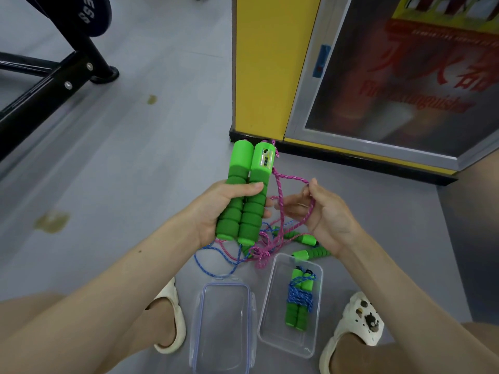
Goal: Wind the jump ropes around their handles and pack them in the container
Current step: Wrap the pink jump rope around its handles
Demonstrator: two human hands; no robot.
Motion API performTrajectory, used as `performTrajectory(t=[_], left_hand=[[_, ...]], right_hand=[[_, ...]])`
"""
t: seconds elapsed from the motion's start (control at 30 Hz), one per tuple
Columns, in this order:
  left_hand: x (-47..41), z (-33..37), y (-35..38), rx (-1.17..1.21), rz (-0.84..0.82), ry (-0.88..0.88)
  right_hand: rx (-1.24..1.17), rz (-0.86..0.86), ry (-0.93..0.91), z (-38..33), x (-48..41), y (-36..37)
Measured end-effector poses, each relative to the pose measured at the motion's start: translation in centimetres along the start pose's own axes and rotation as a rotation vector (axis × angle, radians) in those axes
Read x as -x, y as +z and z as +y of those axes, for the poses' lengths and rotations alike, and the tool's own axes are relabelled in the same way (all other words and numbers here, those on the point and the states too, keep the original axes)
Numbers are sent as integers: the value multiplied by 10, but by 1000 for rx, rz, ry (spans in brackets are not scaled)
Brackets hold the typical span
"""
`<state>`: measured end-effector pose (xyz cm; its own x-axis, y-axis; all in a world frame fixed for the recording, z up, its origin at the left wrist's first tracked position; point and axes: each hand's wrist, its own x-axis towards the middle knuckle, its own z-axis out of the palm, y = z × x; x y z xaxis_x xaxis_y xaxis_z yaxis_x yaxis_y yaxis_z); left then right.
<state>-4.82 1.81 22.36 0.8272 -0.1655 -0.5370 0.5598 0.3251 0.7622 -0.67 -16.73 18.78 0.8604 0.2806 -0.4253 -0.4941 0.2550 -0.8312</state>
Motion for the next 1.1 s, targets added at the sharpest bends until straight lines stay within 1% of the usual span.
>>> performTrajectory(t=[0.1, 0.23, 0.43, 0.53, 0.57, 0.67, 0.7, 0.77, 0.9, 1.1], left_hand=[[1, -2, 0, -40, -24, 7], [2, -2, 1, -61, -25, 29], [2, -5, 3, -95, -2, 43], [1, -6, 5, -108, 14, 52], [1, -5, 5, -100, 24, 56], [1, -2, 4, -48, 61, 51], [1, -1, 4, -33, 67, 46], [0, 0, 3, -23, 82, 45], [1, 1, 3, -10, 111, 58], [1, 1, 3, -1, 116, 61]], right_hand=[[48, 79, 76, 0, 3, 1], [90, 127, 61, -3, 5, 2], [381, 151, 97, 6, 3, 3], [339, 93, 114, 6, 2, 4], [359, 61, 122, 6, 2, 3], [582, -57, 70, 7, 5, 3], [622, -92, 40, 8, 6, 4], [618, -112, -26, 11, 8, 6], [616, -95, -118, 11, 8, 7], [571, -4, -129, 16, 2, 6]])
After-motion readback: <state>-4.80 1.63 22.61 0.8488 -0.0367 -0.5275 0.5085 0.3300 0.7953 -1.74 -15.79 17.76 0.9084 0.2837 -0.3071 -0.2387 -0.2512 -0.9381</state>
